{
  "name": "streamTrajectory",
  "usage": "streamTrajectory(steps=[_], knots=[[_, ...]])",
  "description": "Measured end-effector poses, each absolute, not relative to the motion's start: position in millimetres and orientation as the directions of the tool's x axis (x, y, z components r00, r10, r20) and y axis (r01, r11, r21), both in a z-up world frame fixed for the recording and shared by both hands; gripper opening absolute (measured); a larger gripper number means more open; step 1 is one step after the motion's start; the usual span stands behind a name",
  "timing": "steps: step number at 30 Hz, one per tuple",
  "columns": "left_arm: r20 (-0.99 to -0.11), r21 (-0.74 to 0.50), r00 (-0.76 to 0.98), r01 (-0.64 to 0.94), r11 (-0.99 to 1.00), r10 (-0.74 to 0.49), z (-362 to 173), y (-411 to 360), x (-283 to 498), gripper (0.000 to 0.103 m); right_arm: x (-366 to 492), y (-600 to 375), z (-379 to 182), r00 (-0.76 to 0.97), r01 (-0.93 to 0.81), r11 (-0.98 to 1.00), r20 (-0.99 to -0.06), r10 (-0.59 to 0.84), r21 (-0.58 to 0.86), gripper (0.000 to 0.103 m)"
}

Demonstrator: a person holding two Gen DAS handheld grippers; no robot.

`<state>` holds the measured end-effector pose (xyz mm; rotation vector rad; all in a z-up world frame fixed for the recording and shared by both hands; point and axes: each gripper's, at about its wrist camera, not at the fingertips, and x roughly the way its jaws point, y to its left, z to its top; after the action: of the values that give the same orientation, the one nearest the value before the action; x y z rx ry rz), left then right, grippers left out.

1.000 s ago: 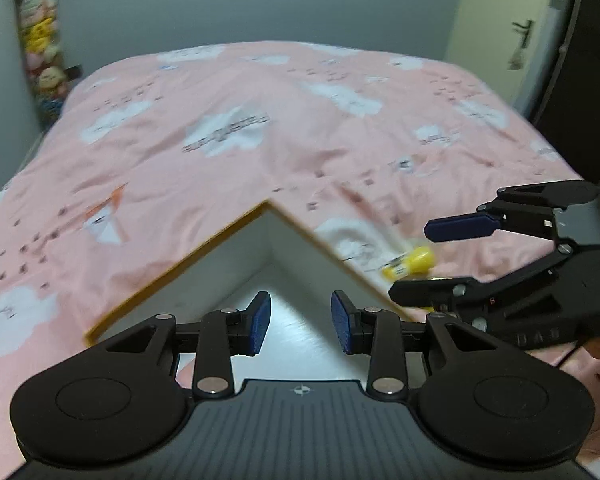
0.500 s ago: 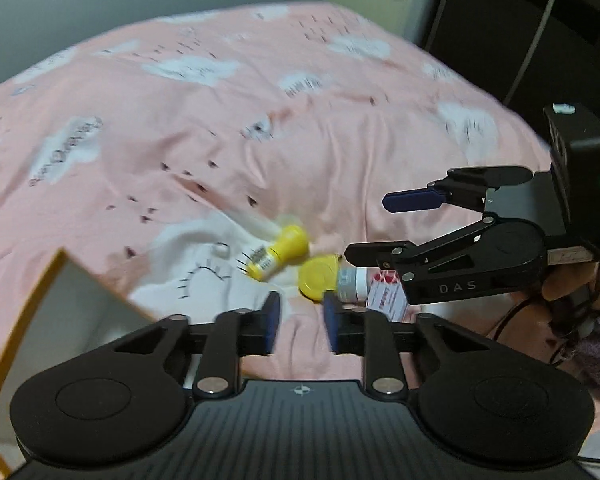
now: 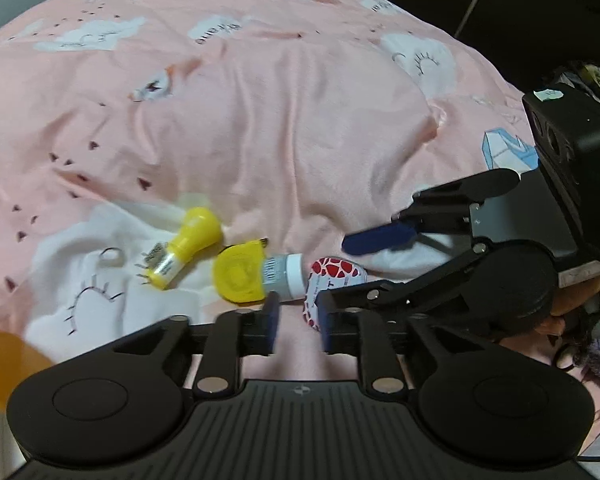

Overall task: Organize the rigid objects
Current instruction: 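Move both tools back to the remaining items on the bedspread, then grasp the small white jar with the left tool while the right tool grasps the red-and-white tin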

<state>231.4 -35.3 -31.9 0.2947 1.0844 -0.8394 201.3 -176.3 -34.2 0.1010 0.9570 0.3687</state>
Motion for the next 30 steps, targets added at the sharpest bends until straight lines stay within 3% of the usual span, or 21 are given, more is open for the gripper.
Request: streamTrajectory(steps=[3, 5, 8, 11, 15, 21, 30], knots=[[-0.868, -0.177, 0.192, 0.741, 0.648, -0.457, -37.4, -41.4, 231.3, 0.038, 197.4, -185.1, -44.0, 0.506, -0.215, 0.936, -0.788, 0.351, 0.279, 0.049], [-0.870, -0.175, 0.188, 0.745, 0.644, -0.455, -38.7, -43.6, 232.2, 0.047, 198.2, -192.5, -53.2, 0.485, -0.177, 0.931, -0.795, 0.364, 0.318, 0.038], [-0.880, -0.146, 0.194, 0.757, 0.636, -0.434, -42.5, -47.2, 232.0, 0.051, 199.0, -204.2, -63.8, 0.471, -0.129, 0.908, -0.781, 0.410, 0.399, 0.026], [-0.887, -0.124, 0.201, 0.763, 0.634, -0.415, -45.8, -50.7, 232.8, 0.058, 195.5, -204.1, -60.8, 0.478, -0.145, 0.894, -0.761, 0.438, 0.424, 0.021], [-0.895, -0.110, 0.201, 0.766, 0.633, -0.398, -49.2, -55.0, 236.7, 0.058, 188.8, -200.8, -51.1, 0.499, -0.180, 0.888, -0.739, 0.453, 0.423, 0.018], [-0.912, -0.123, 0.173, 0.751, 0.649, -0.373, -63.2, -68.7, 249.8, 0.058, 186.3, -229.8, -28.5, 0.625, -0.098, 0.909, -0.687, 0.372, 0.404, 0.017], [-0.953, -0.108, 0.122, 0.716, 0.689, -0.277, -94.5, -89.7, 277.1, 0.058, 206.8, -245.7, -64.6, 0.570, -0.052, 0.848, -0.682, 0.458, 0.527, 0.018]])
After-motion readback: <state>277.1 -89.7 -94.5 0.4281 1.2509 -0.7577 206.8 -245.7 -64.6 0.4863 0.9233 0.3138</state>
